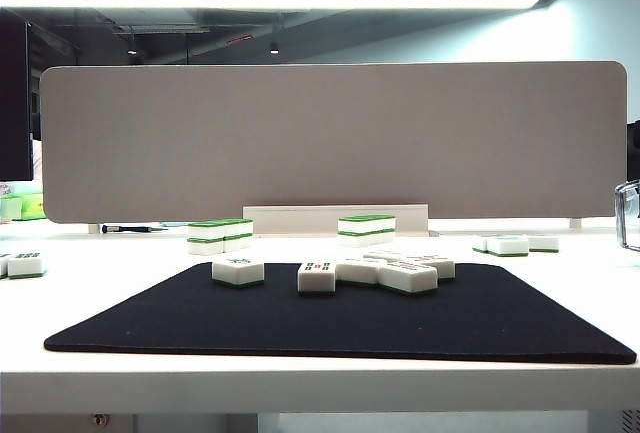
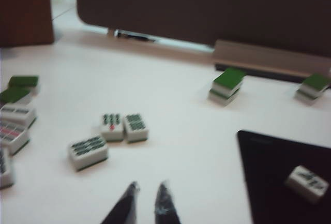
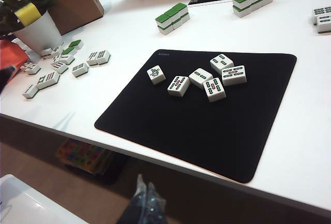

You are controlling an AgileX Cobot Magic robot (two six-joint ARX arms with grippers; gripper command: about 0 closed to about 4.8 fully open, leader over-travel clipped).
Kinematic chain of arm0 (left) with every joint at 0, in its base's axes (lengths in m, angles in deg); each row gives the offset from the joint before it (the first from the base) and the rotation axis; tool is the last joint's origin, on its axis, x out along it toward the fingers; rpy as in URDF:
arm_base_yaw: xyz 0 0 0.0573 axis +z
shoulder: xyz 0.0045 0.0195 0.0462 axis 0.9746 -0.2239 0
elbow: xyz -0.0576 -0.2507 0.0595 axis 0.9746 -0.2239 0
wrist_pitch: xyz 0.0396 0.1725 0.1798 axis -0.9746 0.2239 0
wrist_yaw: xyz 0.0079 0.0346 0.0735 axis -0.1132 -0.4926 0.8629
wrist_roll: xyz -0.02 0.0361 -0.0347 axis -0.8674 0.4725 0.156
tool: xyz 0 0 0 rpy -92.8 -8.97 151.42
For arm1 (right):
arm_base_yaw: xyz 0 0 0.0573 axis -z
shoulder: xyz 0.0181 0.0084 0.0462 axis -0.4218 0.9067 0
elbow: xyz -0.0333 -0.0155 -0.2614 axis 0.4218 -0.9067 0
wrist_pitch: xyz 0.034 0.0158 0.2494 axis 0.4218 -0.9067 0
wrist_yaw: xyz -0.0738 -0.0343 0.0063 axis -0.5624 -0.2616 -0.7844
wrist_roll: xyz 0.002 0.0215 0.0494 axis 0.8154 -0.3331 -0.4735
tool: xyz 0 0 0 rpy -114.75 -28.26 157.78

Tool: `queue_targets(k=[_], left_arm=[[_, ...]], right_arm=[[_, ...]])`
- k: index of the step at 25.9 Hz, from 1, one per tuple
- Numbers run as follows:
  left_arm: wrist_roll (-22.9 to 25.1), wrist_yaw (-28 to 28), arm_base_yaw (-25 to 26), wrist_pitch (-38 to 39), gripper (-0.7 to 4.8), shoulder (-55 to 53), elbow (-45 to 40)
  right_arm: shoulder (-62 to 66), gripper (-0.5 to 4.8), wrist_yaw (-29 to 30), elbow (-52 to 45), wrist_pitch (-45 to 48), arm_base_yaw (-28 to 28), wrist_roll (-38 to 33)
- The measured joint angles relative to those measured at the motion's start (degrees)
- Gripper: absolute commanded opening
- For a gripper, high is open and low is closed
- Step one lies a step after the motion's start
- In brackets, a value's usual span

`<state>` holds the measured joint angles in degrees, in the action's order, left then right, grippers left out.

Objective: Align six mahjong tiles in a row on the table.

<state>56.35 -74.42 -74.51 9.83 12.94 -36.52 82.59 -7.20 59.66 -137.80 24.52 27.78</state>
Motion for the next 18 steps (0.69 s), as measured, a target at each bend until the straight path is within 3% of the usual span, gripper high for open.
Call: queue_targets(k=[9, 14, 18], left_arm=[[-0.07, -13.92, 0.00, 3.72, 0.48, -8.02, 10.56], [2.75, -22.25, 0.00, 4.15, 0.48, -23.67, 20.48], [4.07, -23.52, 0.00, 4.31, 0.48, -37.94, 29.64]], right_arm=[[0.00, -0.01, -0.02, -0.02, 0.00, 0.02, 0.00], [0.00, -0.01, -0.02, 0.00, -0.02, 0.02, 0.00], [0.00, -0.01, -0.02, -0.02, -0.02, 0.02, 0.00]])
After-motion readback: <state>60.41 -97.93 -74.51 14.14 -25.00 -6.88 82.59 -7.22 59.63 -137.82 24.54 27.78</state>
